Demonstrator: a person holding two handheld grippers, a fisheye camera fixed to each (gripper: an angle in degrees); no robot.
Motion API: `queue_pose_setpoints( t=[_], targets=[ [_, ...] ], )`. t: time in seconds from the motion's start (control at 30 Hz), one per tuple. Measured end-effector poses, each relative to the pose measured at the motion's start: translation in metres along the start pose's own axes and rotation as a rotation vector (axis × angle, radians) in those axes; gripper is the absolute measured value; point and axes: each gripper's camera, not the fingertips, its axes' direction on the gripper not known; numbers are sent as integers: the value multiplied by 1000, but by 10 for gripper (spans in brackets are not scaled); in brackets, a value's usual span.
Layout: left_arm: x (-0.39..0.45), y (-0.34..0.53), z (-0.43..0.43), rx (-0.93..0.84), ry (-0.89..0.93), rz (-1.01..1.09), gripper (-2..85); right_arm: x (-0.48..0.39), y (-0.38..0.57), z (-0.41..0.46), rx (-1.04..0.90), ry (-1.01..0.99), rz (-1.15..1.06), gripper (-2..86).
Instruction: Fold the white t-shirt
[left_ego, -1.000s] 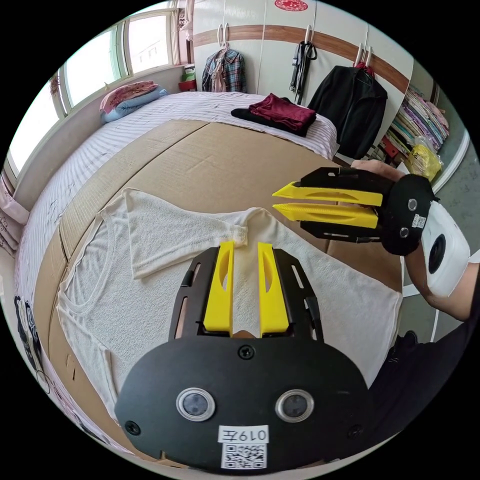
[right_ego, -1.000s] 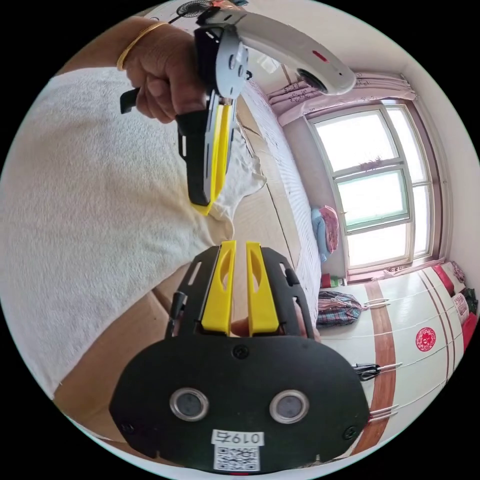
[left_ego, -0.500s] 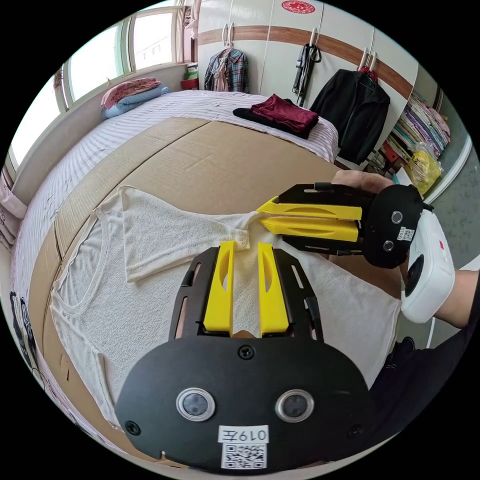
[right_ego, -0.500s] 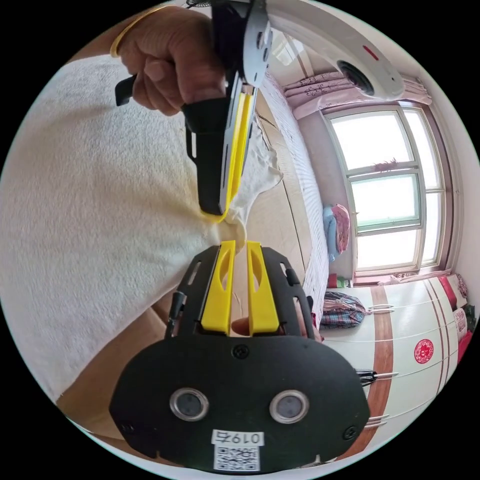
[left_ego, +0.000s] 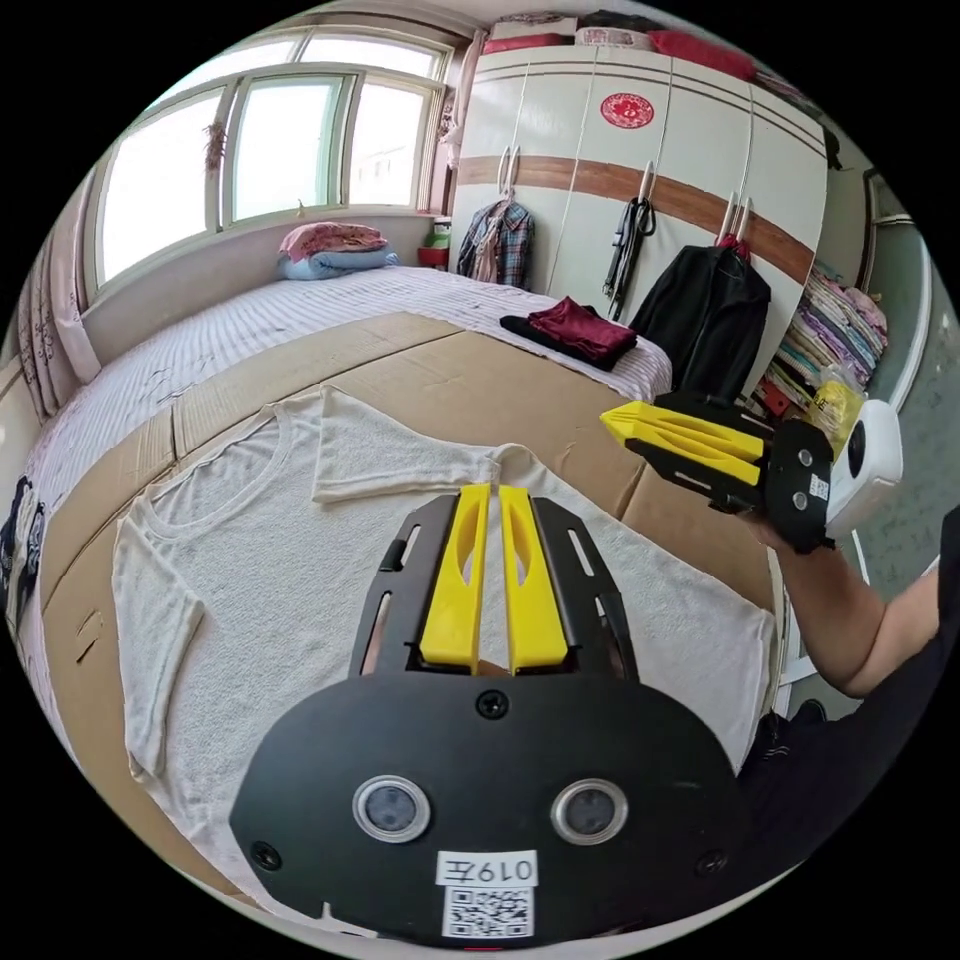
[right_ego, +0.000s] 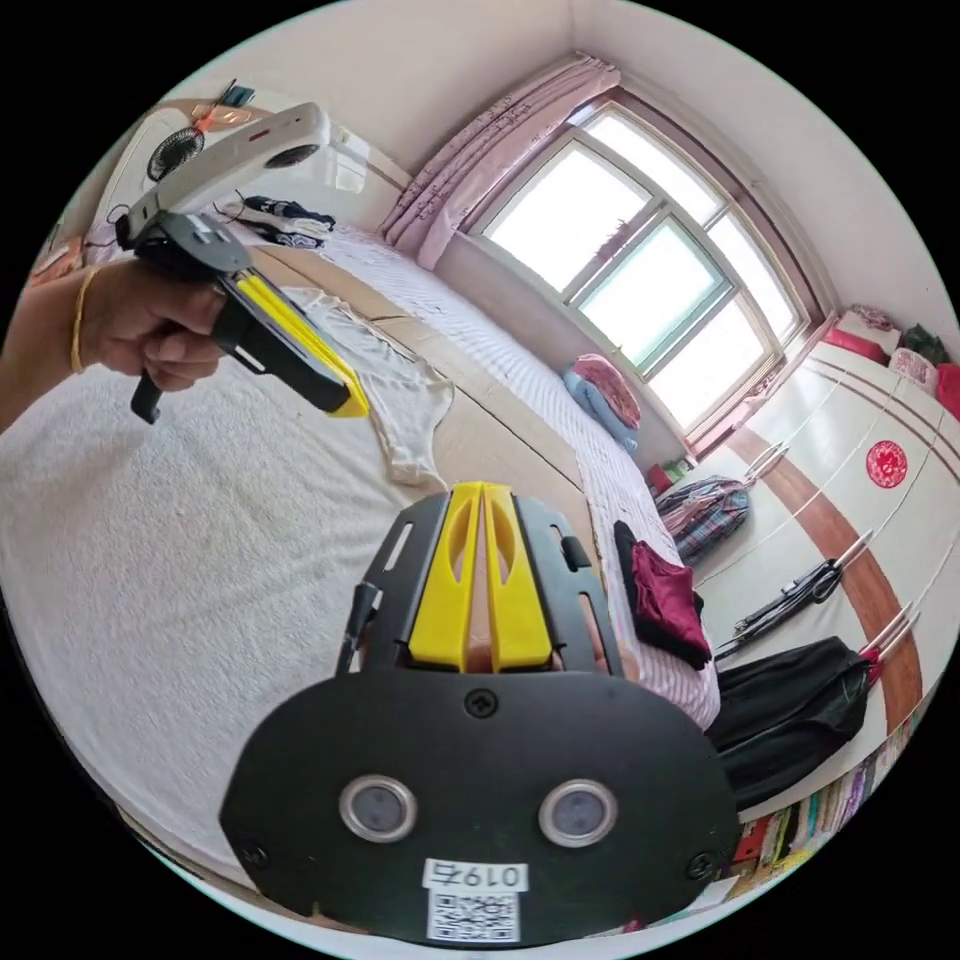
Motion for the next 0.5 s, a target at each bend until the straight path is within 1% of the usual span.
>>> queue_pose_setpoints(
  t=[0.1, 0.17, 0.23, 0.3, 0.37, 0.5],
  targets=[
    [7, -5, 10, -73, -14, 31, 18, -19, -7, 16, -45, 42, -136, -4],
    [12, -12, 14, -82, -6, 57, 24, -32, -11, 36, -96, 34, -269, 12],
    [17, -19, 19, -79, -27, 84, 31, -37, -15, 49, -113, 40, -318, 28],
    [26, -29, 30, -114, -57, 132, 43, -36, -18, 58, -117, 8, -333, 42],
    [32, -35, 38, -140, -50, 171, 53, -33, -21, 67, -131, -36, -342, 60],
    [43, -45, 56, -210, -71, 234, 65, -30, -25, 72, -133, -52, -348, 64]
  ],
)
